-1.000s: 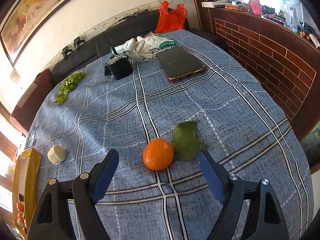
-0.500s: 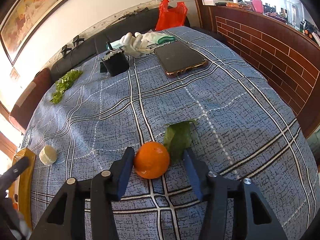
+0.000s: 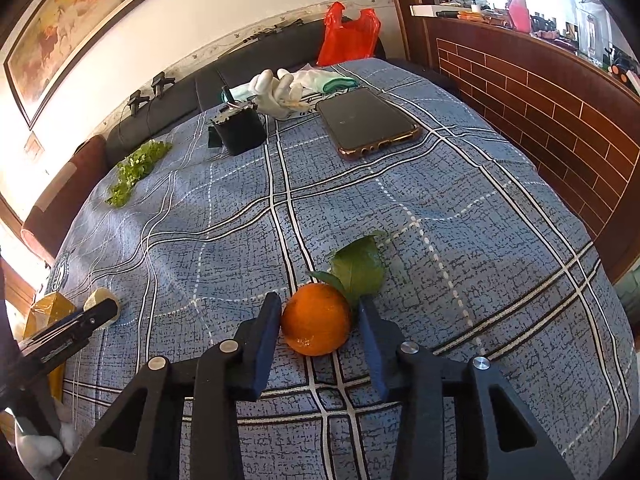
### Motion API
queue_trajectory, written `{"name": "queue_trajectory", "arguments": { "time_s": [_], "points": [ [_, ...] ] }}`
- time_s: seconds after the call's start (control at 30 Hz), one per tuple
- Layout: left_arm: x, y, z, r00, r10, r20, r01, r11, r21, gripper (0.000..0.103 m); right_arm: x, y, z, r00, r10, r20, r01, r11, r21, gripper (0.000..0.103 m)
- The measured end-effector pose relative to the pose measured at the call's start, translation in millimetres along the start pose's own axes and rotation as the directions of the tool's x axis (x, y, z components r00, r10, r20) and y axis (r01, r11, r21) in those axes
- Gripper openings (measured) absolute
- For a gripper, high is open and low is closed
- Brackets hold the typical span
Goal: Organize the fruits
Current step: 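Grasp the sugarcane chunk with the left tool while the right tool grasps the leafy orange, then carry the sugarcane chunk and leafy orange into the tray and open both tools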
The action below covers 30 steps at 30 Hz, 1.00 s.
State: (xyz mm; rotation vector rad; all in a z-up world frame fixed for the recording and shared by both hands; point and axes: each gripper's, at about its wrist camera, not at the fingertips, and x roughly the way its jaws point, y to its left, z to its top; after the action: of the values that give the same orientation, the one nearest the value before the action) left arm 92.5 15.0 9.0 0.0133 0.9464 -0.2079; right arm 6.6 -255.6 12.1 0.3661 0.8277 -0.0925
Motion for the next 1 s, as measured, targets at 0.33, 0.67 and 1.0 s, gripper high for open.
{"name": "queue_trajectory", "arguments": {
  "time_s": [0.33,0.67,1.0],
  "points": [
    [-40.2,7.6,-11.3,0.998,-0.036,0.059,0.039,0.998,-0.056,0.030,-12.3,-6.8,0.5,0.996,0.080,0.044,-0.082,0.996,0.047,0.039],
    [-68.8,9.1,-19.4,0.995,-0.022,0.092,0.025,0.999,-0.027,0.057,-17.4,-4.3,-0.3,0.992,0.112,0.064,-0.115,0.992,0.053,0.039],
    [-29.3,-0.6,-22.0,0.999,-0.020,0.045,0.018,0.999,0.039,0.074,-16.3,6.0,-1.3,0.988,0.143,0.051,-0.144,0.989,0.016,0.039]
  ]
}}
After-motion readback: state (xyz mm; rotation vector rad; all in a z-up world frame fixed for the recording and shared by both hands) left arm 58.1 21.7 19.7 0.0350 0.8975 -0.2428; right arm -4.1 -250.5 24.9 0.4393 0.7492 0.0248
